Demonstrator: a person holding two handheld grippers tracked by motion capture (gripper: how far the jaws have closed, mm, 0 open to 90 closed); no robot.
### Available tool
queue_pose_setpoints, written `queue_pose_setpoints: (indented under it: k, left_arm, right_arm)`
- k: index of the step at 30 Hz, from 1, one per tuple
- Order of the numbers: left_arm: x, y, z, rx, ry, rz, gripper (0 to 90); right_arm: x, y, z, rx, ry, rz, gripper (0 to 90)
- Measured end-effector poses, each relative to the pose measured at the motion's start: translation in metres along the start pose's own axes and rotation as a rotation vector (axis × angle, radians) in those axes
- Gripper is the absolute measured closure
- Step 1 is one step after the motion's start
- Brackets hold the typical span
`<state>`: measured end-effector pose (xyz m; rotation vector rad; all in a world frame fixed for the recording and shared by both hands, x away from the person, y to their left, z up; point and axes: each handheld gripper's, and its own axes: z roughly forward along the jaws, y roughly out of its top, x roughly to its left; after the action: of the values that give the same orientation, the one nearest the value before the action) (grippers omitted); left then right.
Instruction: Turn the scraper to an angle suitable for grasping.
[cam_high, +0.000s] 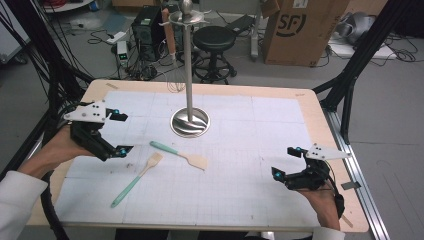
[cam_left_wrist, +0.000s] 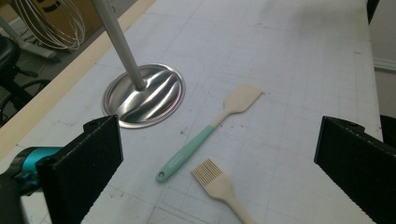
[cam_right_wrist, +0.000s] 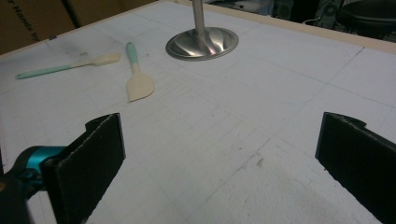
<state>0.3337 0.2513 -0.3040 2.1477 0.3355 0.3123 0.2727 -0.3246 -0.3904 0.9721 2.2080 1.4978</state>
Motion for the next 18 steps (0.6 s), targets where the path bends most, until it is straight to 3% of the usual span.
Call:
queue_pose_setpoints:
  k: [10, 18]
  left_arm:
    - [0.007, 0.018, 0.011, 0.054, -0.025, 0.062, 5.0]
    - [0.013, 0.032, 0.020, 0.098, -0.053, 0.112, 18.3]
  right_arm:
    - [0.000, 0.000, 0.001, 0.002, 0.002, -0.002, 0.0]
    - [-0.001, 0.001, 0.000, -0.003, 0.003, -0.003, 0.0]
